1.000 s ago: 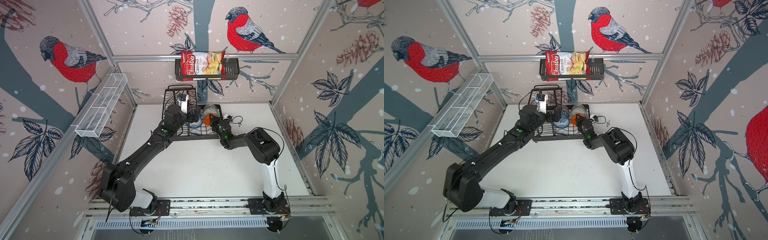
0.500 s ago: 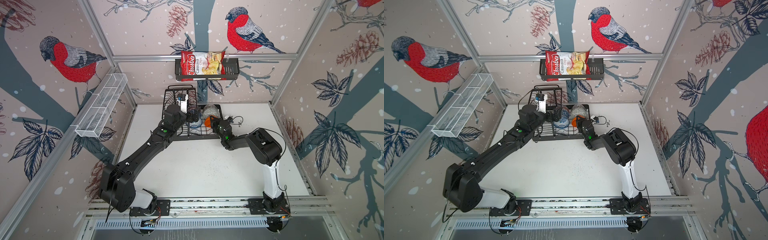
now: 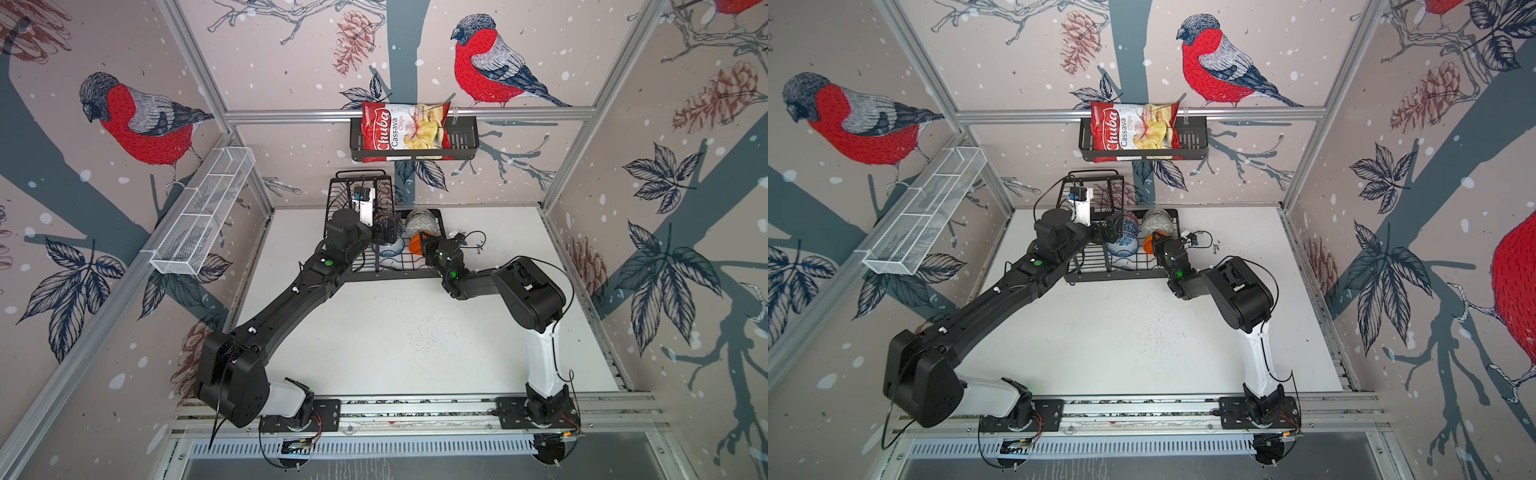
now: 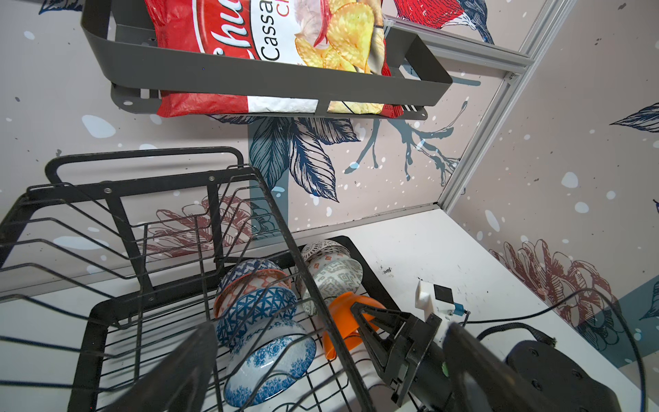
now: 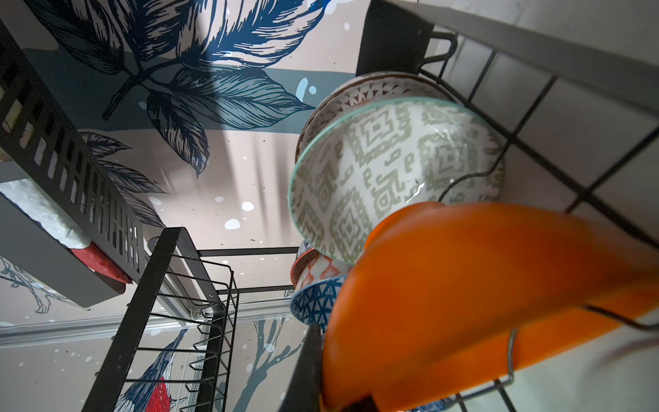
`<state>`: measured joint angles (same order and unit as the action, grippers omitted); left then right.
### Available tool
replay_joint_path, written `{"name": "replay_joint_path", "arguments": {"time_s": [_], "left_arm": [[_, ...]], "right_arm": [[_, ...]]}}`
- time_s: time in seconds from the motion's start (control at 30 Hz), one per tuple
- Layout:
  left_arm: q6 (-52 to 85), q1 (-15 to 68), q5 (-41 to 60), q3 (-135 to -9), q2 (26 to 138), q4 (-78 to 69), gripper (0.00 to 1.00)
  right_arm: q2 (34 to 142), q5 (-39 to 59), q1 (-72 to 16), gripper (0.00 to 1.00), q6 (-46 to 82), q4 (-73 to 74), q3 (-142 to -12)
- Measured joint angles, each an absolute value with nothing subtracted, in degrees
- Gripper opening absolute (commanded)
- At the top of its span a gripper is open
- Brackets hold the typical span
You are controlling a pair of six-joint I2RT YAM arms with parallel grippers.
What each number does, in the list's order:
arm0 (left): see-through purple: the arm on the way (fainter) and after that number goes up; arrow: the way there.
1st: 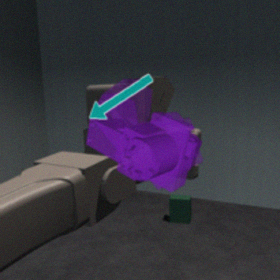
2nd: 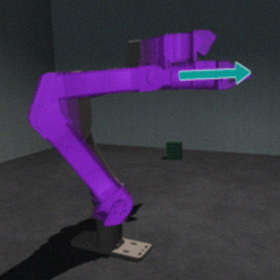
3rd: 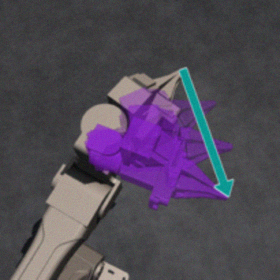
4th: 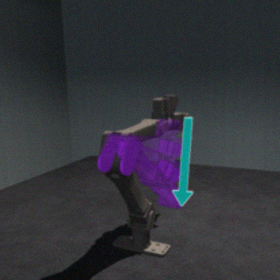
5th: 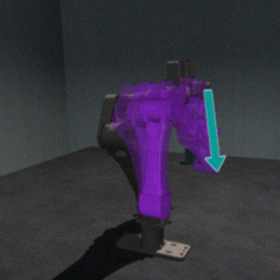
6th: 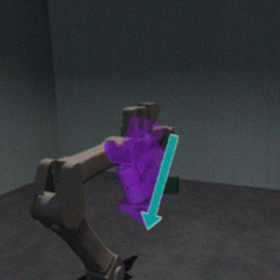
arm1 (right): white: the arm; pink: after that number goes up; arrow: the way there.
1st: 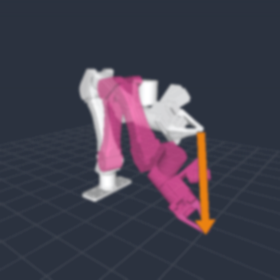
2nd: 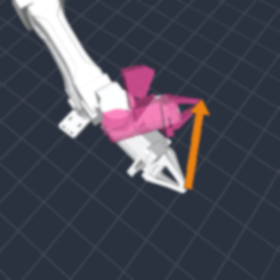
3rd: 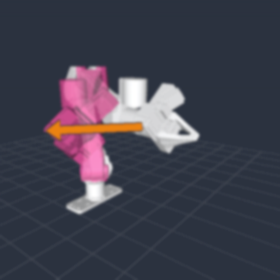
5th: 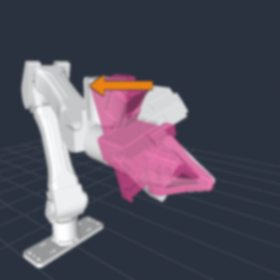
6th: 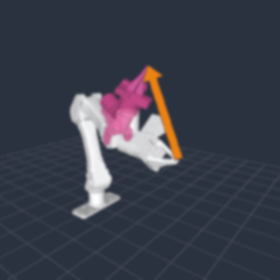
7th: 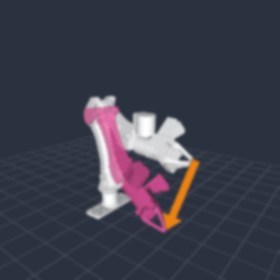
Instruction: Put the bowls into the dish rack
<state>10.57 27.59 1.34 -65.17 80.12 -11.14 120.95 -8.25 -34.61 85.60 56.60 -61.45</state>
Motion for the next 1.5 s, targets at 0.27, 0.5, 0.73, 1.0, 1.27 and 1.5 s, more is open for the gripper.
{"name": "replay_joint_path", "arguments": {"time_s": [0.27, 0.5, 0.73, 1.0, 1.27, 1.5], "left_arm": [[10.6, 27.6, 1.3, -65.2, 80.1, -11.1, 0.98], [10.6, 27.6, 1.3, -65.2, 80.1, -11.1, 0.98], [10.6, 27.6, 1.3, -65.1, 79.9, -11.1, 0.98], [10.6, 27.6, 1.2, -65.0, 79.7, -11.1, 0.98], [10.5, 27.5, 1.0, -65.0, 80.0, -11.1, 0.99], [10.5, 27.3, 1.1, -65.0, 80.0, -11.1, 0.98]], "right_arm": [[120.1, -8.3, -34.8, 0.00, 85.6, 55.4, -61.1], [119.1, -8.3, -34.9, 0.00, 85.3, 55.0, -60.7], [118.2, -8.3, -35.2, 0.00, 83.2, 54.1, -60.3], [119.9, -7.6, -34.9, 0.00, 80.9, 55.6, -61.1], [120.0, -7.6, -34.8, 0.00, 80.9, 54.8, -61.9], [120.1, -7.6, -35.1, 0.02, 81.3, 53.3, -62.6]]}}
